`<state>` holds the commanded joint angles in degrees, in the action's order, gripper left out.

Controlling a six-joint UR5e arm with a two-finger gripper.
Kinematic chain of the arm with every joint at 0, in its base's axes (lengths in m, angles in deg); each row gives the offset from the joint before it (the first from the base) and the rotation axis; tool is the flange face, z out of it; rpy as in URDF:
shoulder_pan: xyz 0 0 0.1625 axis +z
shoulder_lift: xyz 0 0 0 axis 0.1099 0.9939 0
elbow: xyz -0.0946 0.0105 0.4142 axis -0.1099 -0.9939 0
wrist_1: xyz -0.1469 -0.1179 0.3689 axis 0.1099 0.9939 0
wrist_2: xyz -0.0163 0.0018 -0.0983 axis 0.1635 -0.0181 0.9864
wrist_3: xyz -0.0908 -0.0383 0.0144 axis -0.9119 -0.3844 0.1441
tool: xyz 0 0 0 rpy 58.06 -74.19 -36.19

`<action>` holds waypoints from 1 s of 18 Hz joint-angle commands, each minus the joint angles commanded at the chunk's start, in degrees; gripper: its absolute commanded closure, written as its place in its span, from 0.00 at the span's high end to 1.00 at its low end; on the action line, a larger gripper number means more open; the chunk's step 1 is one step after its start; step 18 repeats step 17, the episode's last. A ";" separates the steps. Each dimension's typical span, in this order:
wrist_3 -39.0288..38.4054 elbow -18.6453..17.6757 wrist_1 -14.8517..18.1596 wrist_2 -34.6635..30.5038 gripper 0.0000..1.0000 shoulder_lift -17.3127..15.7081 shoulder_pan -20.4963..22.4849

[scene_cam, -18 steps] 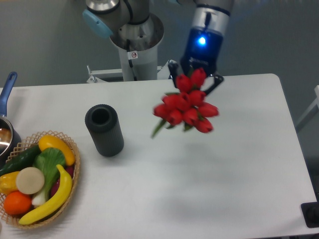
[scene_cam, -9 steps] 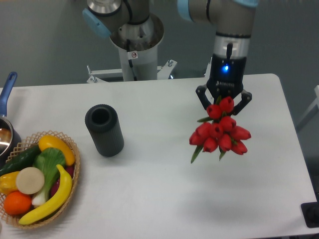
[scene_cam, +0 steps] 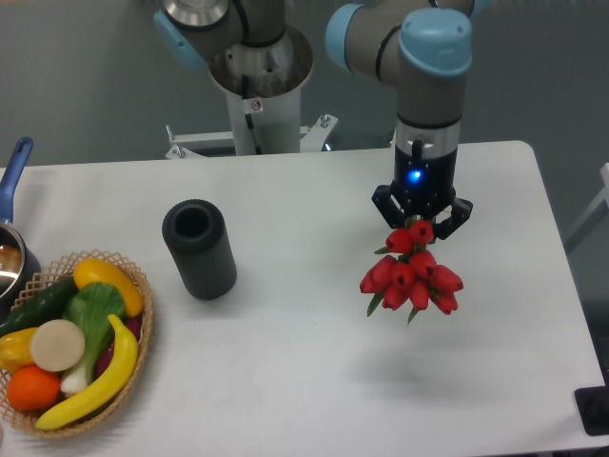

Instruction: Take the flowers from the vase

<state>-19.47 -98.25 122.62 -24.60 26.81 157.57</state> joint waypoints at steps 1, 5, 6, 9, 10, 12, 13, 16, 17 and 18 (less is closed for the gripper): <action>0.17 2.37 3.17 -1.41 0.22 1.40 -0.62; 0.18 7.75 9.52 -4.85 0.23 4.67 -2.38; 0.18 8.20 10.05 -4.85 0.23 4.76 -2.47; 0.26 8.64 10.58 -5.46 0.24 4.76 -2.47; 0.26 8.64 10.58 -5.55 0.24 4.76 -2.47; 0.26 8.55 10.49 -5.81 0.24 4.76 -2.47; 0.26 8.46 10.49 -5.81 0.24 4.84 -2.47; 0.18 8.20 10.23 -5.81 0.24 5.63 -2.90; 0.09 8.20 9.97 -6.08 0.24 6.33 -3.34; 0.09 8.20 9.97 -6.08 0.24 6.33 -3.34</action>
